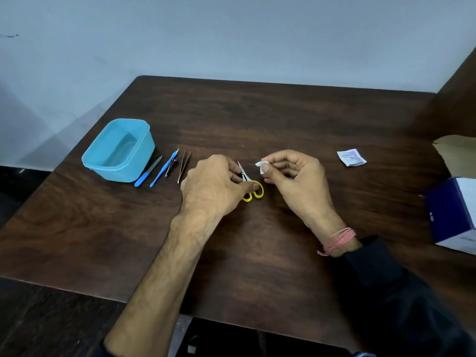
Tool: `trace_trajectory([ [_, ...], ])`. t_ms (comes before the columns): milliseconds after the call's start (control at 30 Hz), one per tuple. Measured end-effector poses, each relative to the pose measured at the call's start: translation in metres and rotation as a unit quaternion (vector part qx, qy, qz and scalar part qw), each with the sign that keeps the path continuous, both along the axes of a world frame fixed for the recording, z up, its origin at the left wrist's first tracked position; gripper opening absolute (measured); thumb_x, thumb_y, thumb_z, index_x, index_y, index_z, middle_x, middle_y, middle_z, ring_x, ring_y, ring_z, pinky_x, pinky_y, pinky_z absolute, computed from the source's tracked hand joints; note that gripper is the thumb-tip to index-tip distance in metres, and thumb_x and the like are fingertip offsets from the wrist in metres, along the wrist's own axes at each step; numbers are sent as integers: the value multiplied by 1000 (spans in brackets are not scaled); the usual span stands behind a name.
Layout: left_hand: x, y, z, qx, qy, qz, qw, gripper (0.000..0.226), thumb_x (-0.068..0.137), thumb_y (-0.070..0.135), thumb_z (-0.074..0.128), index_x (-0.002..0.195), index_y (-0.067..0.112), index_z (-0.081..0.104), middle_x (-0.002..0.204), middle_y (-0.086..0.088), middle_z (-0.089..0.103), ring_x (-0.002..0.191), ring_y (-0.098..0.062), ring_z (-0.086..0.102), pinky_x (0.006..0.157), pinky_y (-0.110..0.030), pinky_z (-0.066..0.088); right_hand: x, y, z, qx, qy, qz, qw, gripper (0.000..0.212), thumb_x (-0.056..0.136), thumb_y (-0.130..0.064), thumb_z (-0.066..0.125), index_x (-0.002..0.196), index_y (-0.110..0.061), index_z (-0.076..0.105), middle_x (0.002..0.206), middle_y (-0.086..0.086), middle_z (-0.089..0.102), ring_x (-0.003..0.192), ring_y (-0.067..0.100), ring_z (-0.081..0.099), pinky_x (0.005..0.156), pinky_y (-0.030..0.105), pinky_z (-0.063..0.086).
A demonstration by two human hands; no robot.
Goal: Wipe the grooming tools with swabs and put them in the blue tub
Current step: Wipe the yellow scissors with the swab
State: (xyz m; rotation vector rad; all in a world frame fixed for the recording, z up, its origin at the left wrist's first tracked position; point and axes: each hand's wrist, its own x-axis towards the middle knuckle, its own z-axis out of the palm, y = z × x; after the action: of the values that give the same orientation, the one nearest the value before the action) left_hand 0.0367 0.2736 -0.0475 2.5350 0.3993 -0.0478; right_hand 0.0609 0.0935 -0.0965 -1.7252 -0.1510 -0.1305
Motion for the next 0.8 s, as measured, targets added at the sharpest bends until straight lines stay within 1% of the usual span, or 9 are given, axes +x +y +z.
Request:
trace_trajectory([
  [33, 2, -2, 1, 2, 13, -4, 1000, 43, 73, 69, 94, 97, 40, 73, 86, 24, 78, 101, -5, 75, 89, -31, 55, 0, -2, 0, -9, 3, 6, 1000, 9, 98, -12, 84, 99, -21, 83, 96, 1, 85, 86, 19, 83, 88, 51, 69],
  [100, -1, -5, 3, 14, 14, -7, 1000, 51, 73, 76, 90, 105, 41, 72, 94, 23, 76, 105, -8, 74, 95, -33, 56, -1, -4, 0, -25, 2, 13, 1000, 10, 99, -13, 83, 99, -22, 82, 97, -2, 84, 88, 16, 82, 89, 51, 68],
  [167, -11, -6, 3, 51, -11, -3, 999, 62, 77, 85, 78, 120, 41, 71, 109, 21, 74, 113, -12, 72, 88, -33, 50, -3, -6, 2, -37, -6, 15, 999, 11, 99, -12, 82, 99, -23, 81, 97, -4, 84, 89, 13, 82, 89, 49, 68],
  [233, -23, -7, 1, 82, -40, -5, 996, 64, 80, 88, 71, 125, 43, 70, 117, 20, 70, 114, -13, 71, 84, -33, 45, -3, -8, 3, -38, -7, 17, 999, 10, 100, -11, 81, 99, -21, 81, 96, -3, 83, 87, 13, 82, 87, 47, 68],
  [333, -31, -6, -1, 81, -52, -14, 995, 55, 78, 81, 81, 120, 48, 71, 109, 22, 65, 104, -9, 70, 83, -32, 47, -2, -7, 3, -41, -5, 21, 999, 9, 100, -10, 81, 99, -19, 81, 96, -2, 83, 87, 14, 82, 87, 49, 68],
  [467, -33, -12, -4, 26, -61, -6, 998, 26, 82, 66, 89, 95, 49, 75, 102, 23, 68, 92, -8, 71, 80, -31, 48, -4, -8, 5, -52, -9, 25, 998, 6, 100, -13, 82, 100, -19, 81, 96, -6, 83, 90, 12, 81, 88, 47, 67],
  [533, -32, -15, -5, 0, -55, -1, 998, 23, 83, 63, 90, 88, 48, 74, 101, 22, 69, 87, -6, 71, 80, -32, 51, -4, -10, 5, -53, -7, 29, 998, 6, 100, -13, 82, 100, -19, 81, 97, -6, 84, 91, 12, 81, 89, 45, 67],
  [700, -28, -16, -6, -49, -17, 17, 999, 14, 88, 61, 86, 96, 52, 80, 83, 15, 72, 83, -5, 69, 81, -33, 53, -2, -12, 6, 10, 25, 45, 999, 6, 101, -11, 81, 102, -17, 81, 100, 4, 84, 90, 22, 83, 93, 52, 68],
  [800, -32, -21, -5, -34, -40, 15, 999, 20, 91, 68, 78, 104, 53, 79, 97, 18, 73, 90, -6, 70, 81, -32, 47, -3, -11, 7, 20, 27, 40, 999, 6, 101, -10, 81, 102, -15, 81, 100, 6, 84, 89, 22, 83, 93, 52, 68],
])
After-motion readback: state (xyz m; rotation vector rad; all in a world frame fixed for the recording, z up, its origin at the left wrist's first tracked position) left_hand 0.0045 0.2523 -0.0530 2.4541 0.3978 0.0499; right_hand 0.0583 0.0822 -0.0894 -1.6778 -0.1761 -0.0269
